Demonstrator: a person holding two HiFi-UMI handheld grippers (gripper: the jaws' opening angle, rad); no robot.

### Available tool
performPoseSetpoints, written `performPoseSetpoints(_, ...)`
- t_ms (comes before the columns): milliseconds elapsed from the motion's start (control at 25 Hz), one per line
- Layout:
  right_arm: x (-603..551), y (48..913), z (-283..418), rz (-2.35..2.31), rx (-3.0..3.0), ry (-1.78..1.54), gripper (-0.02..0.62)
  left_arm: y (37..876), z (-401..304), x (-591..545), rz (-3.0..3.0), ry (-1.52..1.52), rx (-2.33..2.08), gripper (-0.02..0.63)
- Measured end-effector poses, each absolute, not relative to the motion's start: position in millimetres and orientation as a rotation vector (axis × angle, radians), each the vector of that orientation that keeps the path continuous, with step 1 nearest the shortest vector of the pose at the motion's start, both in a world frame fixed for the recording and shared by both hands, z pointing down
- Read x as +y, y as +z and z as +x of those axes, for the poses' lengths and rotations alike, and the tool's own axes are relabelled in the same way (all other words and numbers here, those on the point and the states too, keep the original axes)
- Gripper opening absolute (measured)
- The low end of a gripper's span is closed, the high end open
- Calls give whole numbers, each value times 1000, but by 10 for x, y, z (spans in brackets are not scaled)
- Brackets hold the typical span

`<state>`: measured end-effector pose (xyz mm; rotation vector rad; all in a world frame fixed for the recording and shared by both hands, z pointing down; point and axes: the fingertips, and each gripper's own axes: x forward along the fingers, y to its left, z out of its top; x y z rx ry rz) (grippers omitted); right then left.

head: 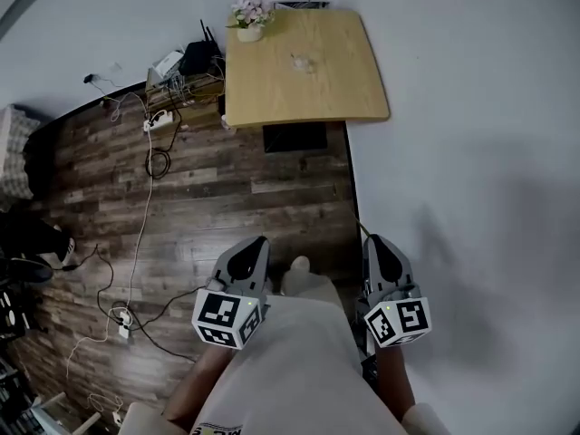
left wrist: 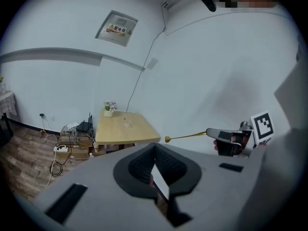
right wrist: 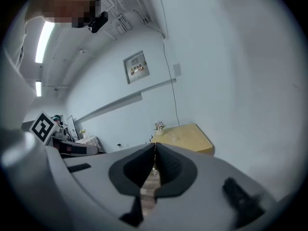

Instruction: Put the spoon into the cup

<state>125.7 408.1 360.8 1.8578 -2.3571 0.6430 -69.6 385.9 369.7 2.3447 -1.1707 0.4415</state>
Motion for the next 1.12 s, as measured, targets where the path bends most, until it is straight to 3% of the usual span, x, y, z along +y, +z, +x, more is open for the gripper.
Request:
performPoseSetpoints(600,4277,3389,1608,1967,-2383,584,32,3528,-404,4027,2398,445,-1158,11)
performPoseSetpoints(1120,3152,3528,1527,1920,-2402,563,32,3749,-322,2972,2391,421,-1147,11)
